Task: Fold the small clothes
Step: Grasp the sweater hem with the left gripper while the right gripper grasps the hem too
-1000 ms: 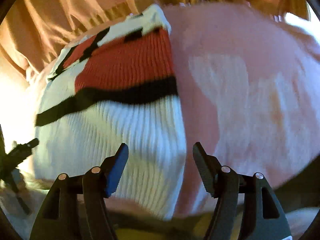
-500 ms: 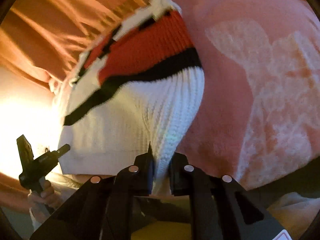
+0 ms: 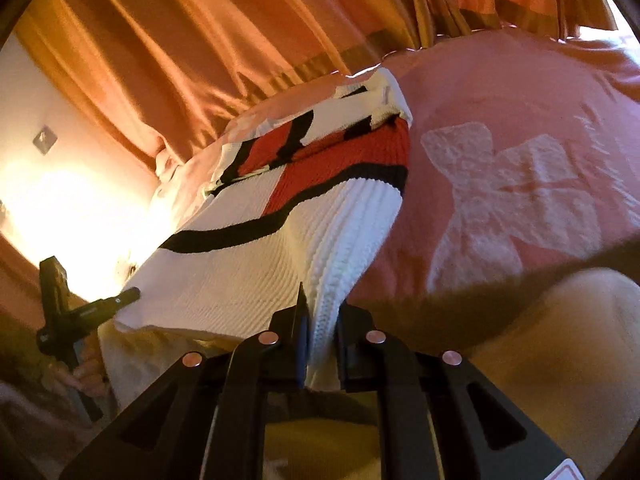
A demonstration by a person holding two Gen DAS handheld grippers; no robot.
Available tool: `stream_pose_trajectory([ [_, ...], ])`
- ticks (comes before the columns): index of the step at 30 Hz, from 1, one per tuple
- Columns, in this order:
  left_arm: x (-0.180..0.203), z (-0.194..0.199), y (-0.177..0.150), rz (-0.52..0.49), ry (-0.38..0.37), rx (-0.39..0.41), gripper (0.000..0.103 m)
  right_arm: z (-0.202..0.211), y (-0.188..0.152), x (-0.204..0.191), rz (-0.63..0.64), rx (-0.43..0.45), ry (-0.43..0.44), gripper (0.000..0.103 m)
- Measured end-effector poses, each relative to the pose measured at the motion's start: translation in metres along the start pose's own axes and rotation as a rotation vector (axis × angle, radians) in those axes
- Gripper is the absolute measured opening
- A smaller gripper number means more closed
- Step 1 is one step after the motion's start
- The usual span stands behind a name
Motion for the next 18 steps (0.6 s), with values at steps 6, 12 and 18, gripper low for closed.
stream_pose_trajectory([
  [6, 0.034, 0.072, 0.045, -0.056, -0.064, 0.147, 0.004, 0.059, 0.050, -0.016, 0.063, 0.158, 0.018, 0.010],
  [12, 0.089, 0.056, 0.150, -0.189, -0.027, 0.387, 0.004, 0.043, 0.182, -0.017, 0.142, 0.357, 0.041, 0.010],
  [18, 0.083, -0.068, 0.244, -0.083, 0.089, 0.288, 0.004, -0.086, 0.272, 0.042, -0.033, 0.218, 0.062, 0.010],
])
Point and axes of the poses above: each gripper's, at about its wrist camera, not at the fingertips, and z roughly against the way its jaws point, x to its right, y to its top, the point moved 7 cm from there along -z, roughly the way its jaws point, and after that the axes turned 10 degrees about z, right-handed, at the moved point
